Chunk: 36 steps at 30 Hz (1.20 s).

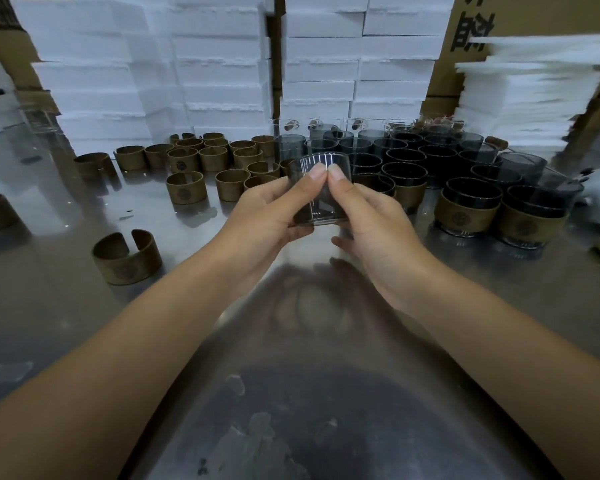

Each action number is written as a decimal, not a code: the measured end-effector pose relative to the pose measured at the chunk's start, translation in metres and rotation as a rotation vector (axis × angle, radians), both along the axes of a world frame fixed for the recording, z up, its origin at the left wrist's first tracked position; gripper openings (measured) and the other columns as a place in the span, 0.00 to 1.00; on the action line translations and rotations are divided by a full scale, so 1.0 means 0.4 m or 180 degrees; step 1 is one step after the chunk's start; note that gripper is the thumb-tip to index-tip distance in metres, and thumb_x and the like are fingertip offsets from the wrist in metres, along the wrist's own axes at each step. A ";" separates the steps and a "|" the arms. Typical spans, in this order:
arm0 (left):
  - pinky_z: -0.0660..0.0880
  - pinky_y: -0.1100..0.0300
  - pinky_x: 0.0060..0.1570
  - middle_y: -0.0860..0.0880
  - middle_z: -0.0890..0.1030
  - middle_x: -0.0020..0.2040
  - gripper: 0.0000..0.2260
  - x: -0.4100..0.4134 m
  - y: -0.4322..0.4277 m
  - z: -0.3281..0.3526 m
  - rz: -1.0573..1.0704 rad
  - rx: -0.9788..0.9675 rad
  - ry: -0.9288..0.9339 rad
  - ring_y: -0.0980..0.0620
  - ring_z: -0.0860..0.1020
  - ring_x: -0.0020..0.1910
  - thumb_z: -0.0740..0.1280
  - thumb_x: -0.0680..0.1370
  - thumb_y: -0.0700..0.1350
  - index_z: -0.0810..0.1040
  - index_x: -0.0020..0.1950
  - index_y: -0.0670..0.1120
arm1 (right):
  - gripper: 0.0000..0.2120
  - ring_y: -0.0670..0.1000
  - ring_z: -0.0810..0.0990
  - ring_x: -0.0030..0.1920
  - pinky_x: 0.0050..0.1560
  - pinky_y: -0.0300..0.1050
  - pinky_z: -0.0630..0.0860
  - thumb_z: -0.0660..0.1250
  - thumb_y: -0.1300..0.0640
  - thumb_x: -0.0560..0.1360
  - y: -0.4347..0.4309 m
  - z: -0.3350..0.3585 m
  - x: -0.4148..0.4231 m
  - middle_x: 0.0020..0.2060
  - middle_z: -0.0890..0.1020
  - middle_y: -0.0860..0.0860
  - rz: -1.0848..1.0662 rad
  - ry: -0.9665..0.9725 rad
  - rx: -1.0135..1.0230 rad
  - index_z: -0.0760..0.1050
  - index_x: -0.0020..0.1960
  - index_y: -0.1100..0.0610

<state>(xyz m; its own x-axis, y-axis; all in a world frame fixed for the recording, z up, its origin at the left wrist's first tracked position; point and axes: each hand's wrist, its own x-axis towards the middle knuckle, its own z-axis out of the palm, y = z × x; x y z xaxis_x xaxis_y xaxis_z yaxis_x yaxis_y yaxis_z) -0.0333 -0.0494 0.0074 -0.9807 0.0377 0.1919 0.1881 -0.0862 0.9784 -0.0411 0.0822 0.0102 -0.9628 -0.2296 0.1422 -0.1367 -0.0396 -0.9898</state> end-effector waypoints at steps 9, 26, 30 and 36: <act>0.78 0.57 0.53 0.48 0.84 0.45 0.18 -0.001 -0.009 0.001 0.0036 0.0321 -0.0240 0.51 0.82 0.45 0.71 0.64 0.56 0.81 0.48 0.47 | 0.10 0.41 0.81 0.44 0.56 0.41 0.73 0.70 0.44 0.71 0.013 0.003 -0.006 0.38 0.84 0.44 -0.0104 -0.0095 -0.0132 0.81 0.42 0.51; 0.80 0.56 0.51 0.45 0.85 0.51 0.18 -0.007 -0.018 0.009 -0.0282 0.0840 -0.0400 0.47 0.83 0.53 0.67 0.68 0.58 0.85 0.48 0.47 | 0.21 0.43 0.82 0.50 0.53 0.45 0.71 0.69 0.38 0.59 0.019 0.005 -0.019 0.46 0.86 0.45 0.0038 -0.0330 -0.0623 0.82 0.45 0.50; 0.77 0.51 0.58 0.44 0.84 0.54 0.18 -0.009 -0.019 0.007 -0.0393 0.0886 -0.0331 0.46 0.81 0.56 0.67 0.69 0.58 0.86 0.48 0.48 | 0.22 0.46 0.81 0.56 0.60 0.49 0.73 0.64 0.33 0.61 0.012 0.002 -0.014 0.48 0.85 0.42 0.0102 -0.0131 -0.0299 0.83 0.44 0.48; 0.78 0.55 0.57 0.44 0.83 0.55 0.23 -0.004 -0.021 0.013 -0.0152 0.0387 -0.0250 0.47 0.81 0.56 0.64 0.70 0.61 0.80 0.56 0.47 | 0.21 0.36 0.81 0.50 0.54 0.36 0.71 0.62 0.35 0.65 0.013 -0.001 -0.007 0.46 0.85 0.40 0.0289 0.0128 -0.0321 0.82 0.47 0.48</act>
